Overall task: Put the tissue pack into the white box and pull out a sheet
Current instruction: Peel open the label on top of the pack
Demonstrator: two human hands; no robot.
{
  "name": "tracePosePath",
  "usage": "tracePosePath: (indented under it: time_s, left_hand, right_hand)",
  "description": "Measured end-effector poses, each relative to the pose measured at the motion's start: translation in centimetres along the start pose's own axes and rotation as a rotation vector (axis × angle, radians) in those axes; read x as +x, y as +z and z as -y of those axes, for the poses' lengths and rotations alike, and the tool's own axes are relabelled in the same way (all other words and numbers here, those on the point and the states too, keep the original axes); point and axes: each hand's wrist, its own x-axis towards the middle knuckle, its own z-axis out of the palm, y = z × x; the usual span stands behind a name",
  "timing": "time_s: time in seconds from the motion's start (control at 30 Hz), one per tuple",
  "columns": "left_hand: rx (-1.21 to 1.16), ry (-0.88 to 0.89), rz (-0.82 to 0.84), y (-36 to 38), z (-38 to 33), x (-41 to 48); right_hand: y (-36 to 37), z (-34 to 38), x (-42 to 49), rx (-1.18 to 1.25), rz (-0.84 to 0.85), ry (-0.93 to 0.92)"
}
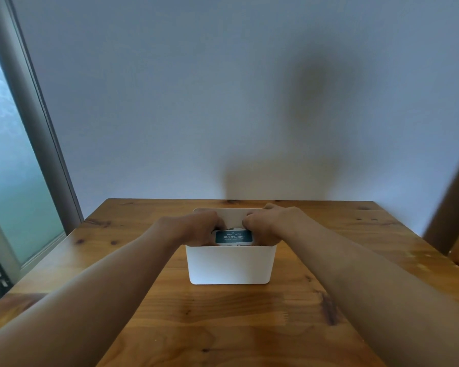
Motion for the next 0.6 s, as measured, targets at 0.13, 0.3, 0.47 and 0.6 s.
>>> tracePosePath:
  time_s: [0.13, 0.3, 0.47, 0.6]
  left_hand:
    - [-0.069, 0.008, -0.055, 0.1, 0.0, -0.2]
    - [-0.135, 0.011, -0.091, 0.1, -0.1, -0.3]
    - [-0.148, 0.004, -0.123, 0.5, 0.1, -0.2]
    - [-0.152, 0.009, -0.121, 0.5, 0.1, -0.2]
  right_hand:
    - [0.3, -0.5, -0.3, 0.026, -0.08, -0.035]
    - [0.3, -0.5, -1.1, 0.159, -0.162, -0.089]
    - [0.4, 0.0, -1.3, 0.193, -0.245, -0.132]
    - [0.6, -0.3, -1.5, 0.186, -0.248, -0.153]
